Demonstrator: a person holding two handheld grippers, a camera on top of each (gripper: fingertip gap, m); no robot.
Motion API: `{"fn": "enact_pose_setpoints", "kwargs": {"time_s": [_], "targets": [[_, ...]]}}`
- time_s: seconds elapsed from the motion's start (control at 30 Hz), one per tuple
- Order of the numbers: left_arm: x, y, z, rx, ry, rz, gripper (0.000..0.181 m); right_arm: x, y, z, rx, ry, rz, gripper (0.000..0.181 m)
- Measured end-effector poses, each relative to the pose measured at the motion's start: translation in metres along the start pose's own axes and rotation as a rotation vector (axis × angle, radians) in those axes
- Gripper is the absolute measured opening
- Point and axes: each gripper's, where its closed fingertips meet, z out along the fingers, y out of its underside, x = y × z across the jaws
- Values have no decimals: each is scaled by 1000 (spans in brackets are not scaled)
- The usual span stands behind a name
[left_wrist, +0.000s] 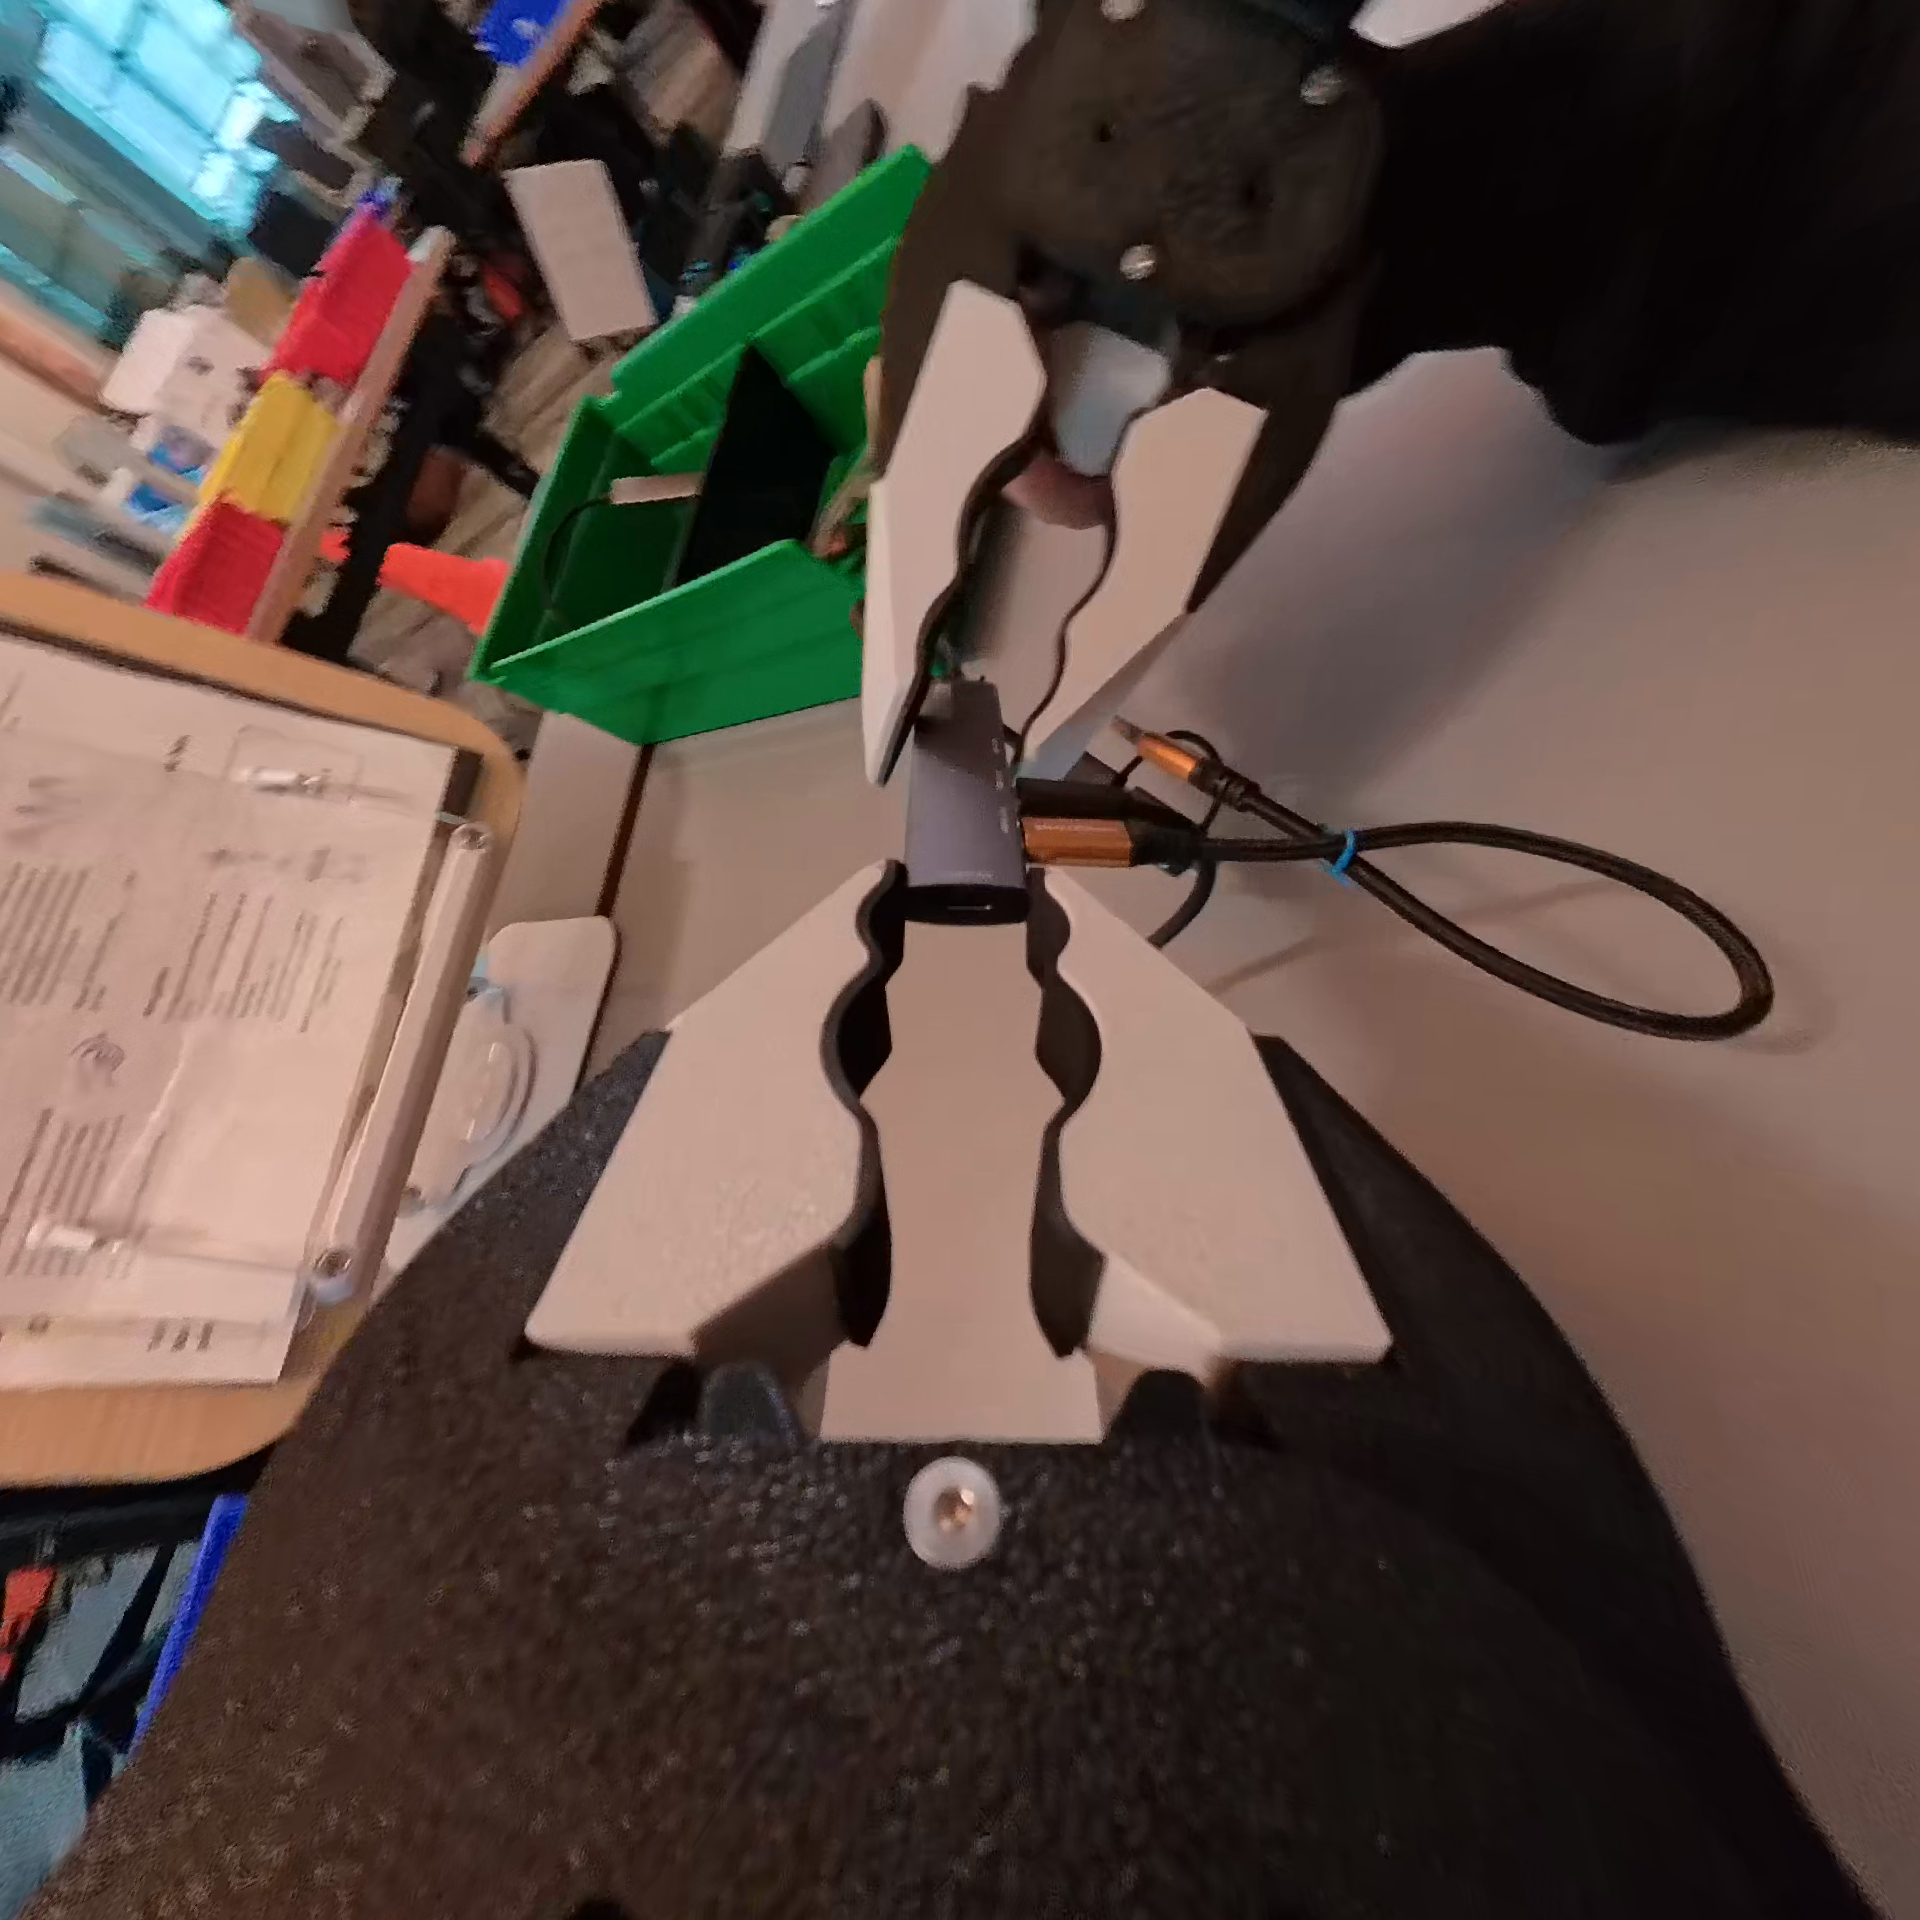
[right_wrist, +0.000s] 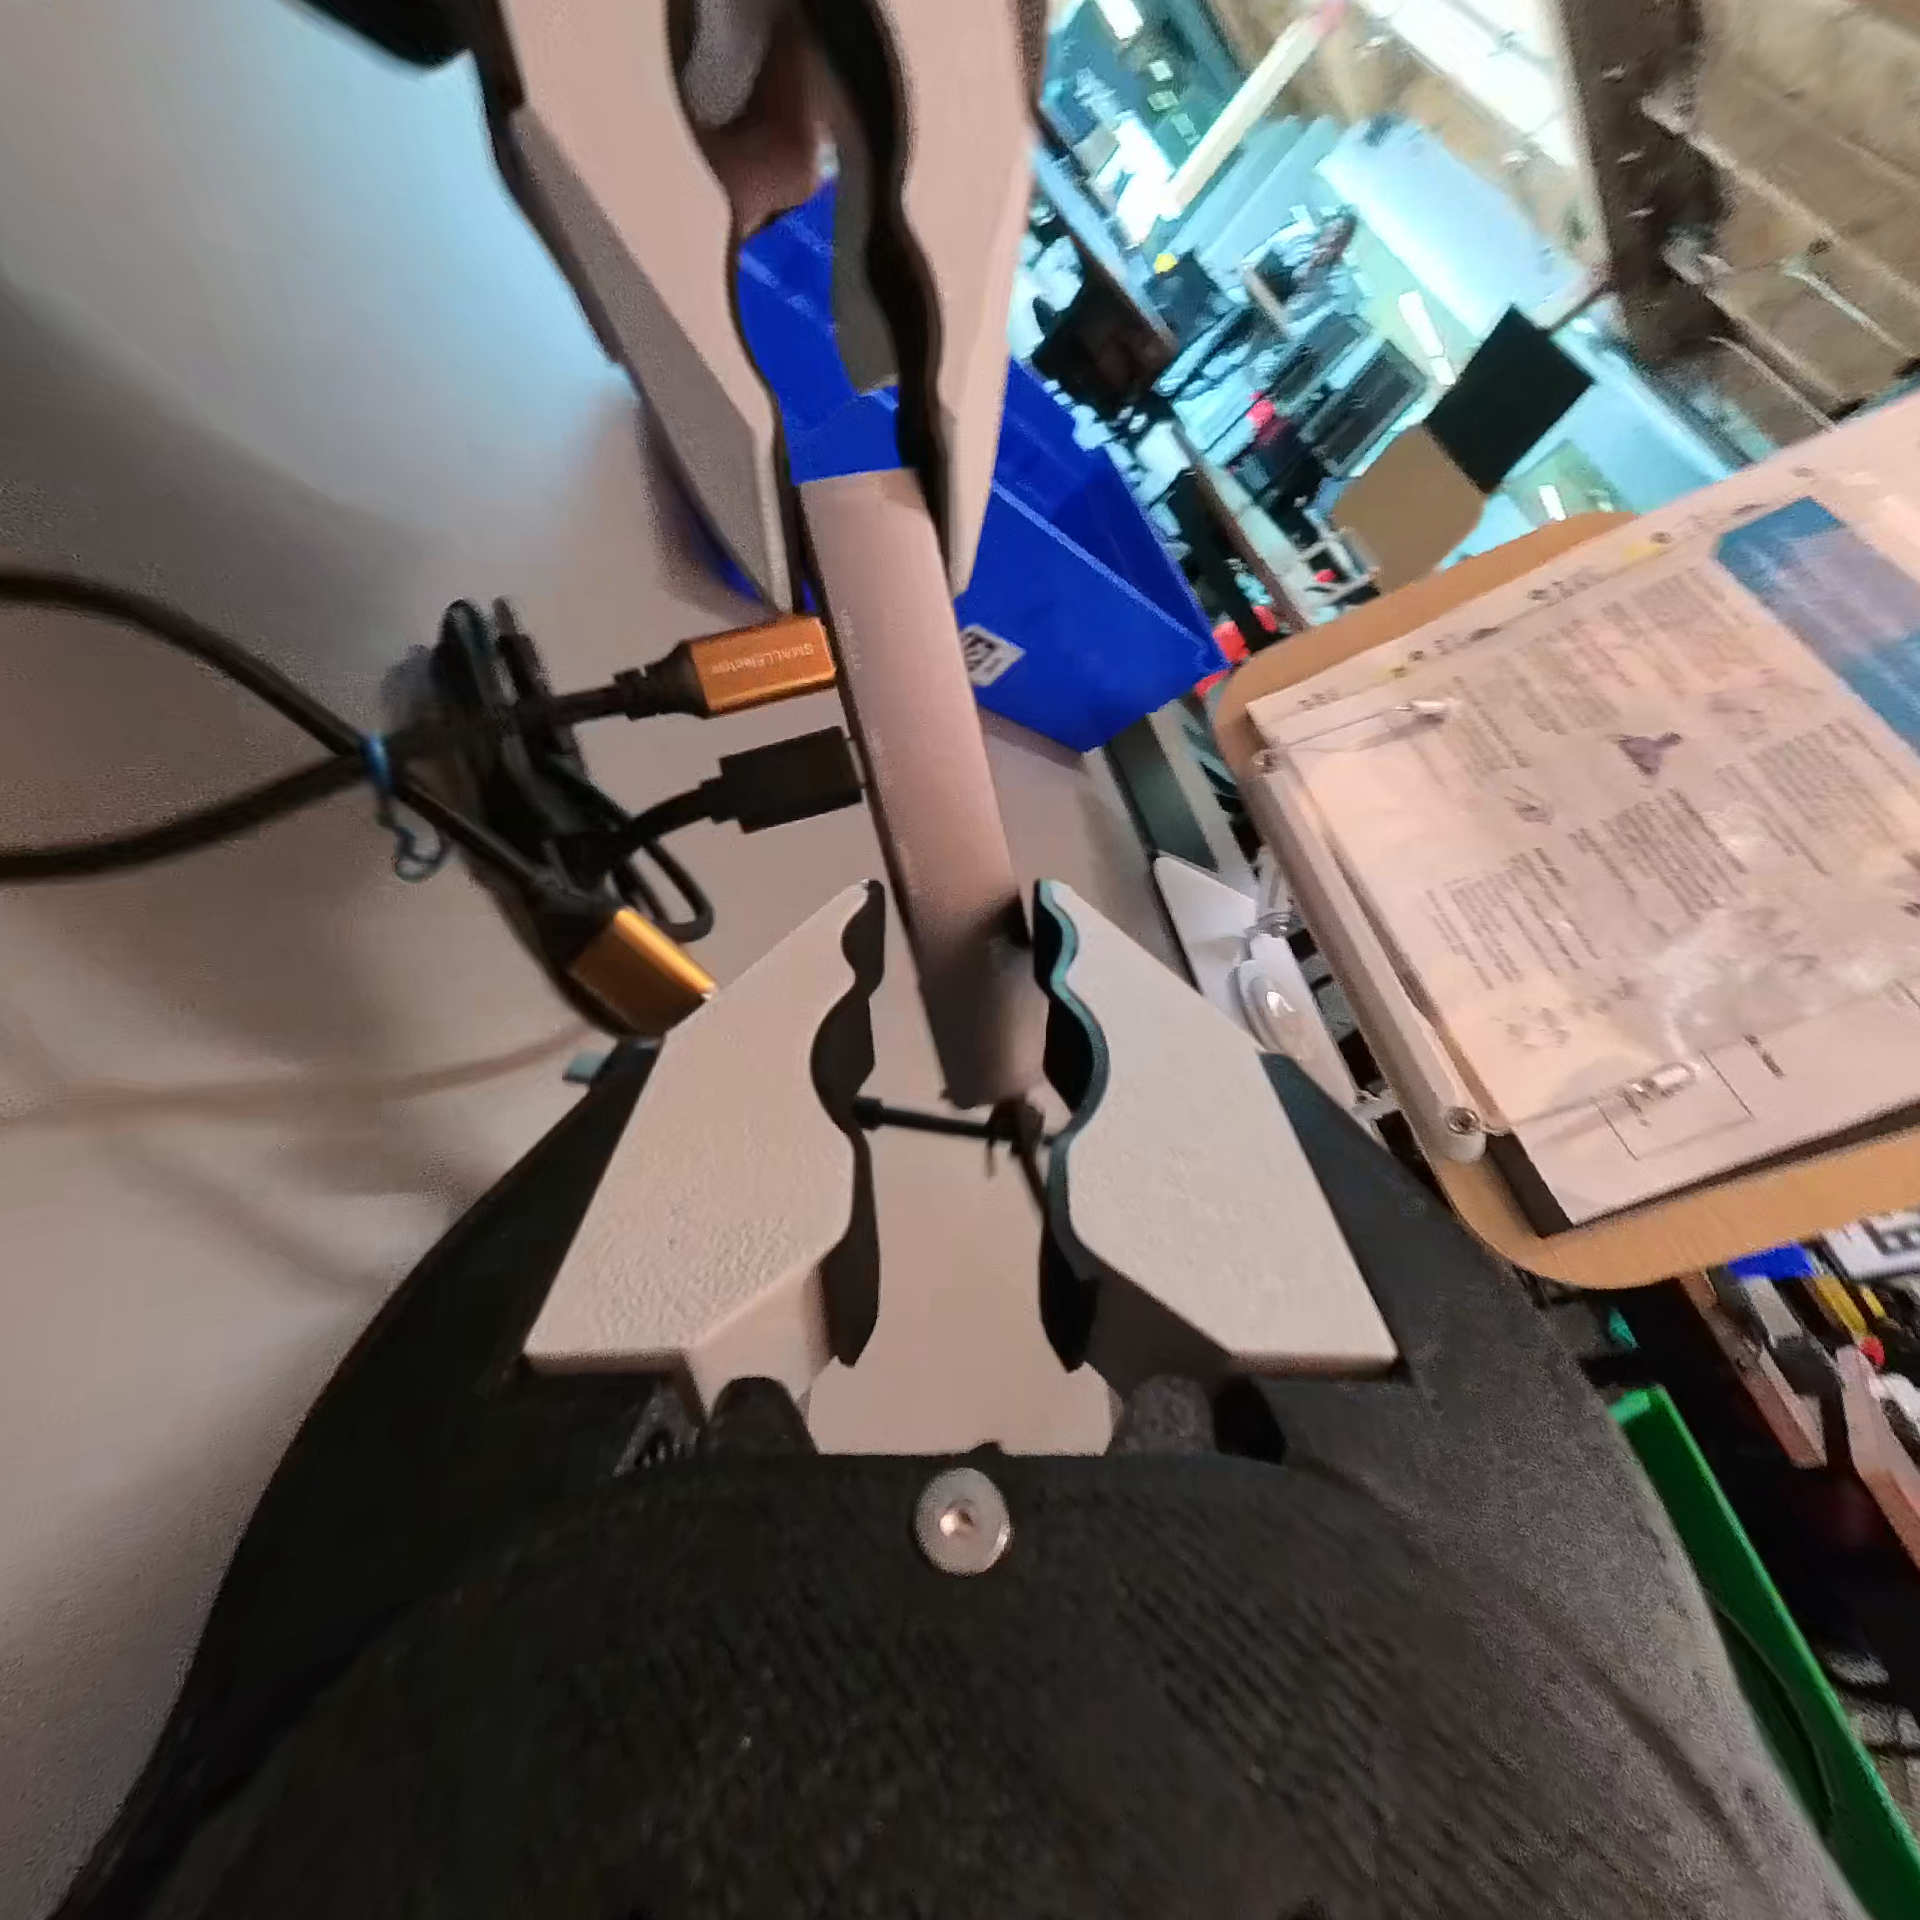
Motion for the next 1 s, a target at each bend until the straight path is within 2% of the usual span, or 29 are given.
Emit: {"fn": "enact_pose_setpoints", "kwargs": {"time_s": [0.03, 0.13, 0.2, 0.27, 0.33, 0.4, 0.5, 0.63, 0.73, 1.0], "targets": [[-8, 2, -1, 5, -53, -30, 21, 6, -1, -2, 11, 33, 25, 32], [-39, 9, -13, 42, -246, -159, 21, 31, -17, -15, 118, 151, 145, 48], [-58, 19, -25, 71, -390, -254, 21, 43, -39, -24, 240, 209, 267, 59], [-66, 27, -36, 120, -501, -332, 21, 50, -66, -32, 372, 259, 391, 59], [-67, 31, -44, 172, -586, -383, 21, 46, -88, -28, 461, 297, 505, 38], [-67, 33, -53, 212, -665, -396, 22, 29, -99, -6, 464, 277, 556, 32], [-65, 38, -62, 233, -756, -391, 21, 11, -89, 38, 294, 269, 584, 39], [-58, 45, -68, 265, -782, -391, 21, 0, -83, 67, 208, 255, 589, 27], [-56, 54, -69, 259, -771, -393, 21, -5, -80, 76, 195, 234, 615, 21], [-56, 58, -71, 328, -722, -458, 21, -2, -81, 78, 247, 252, 664, 12]]}}
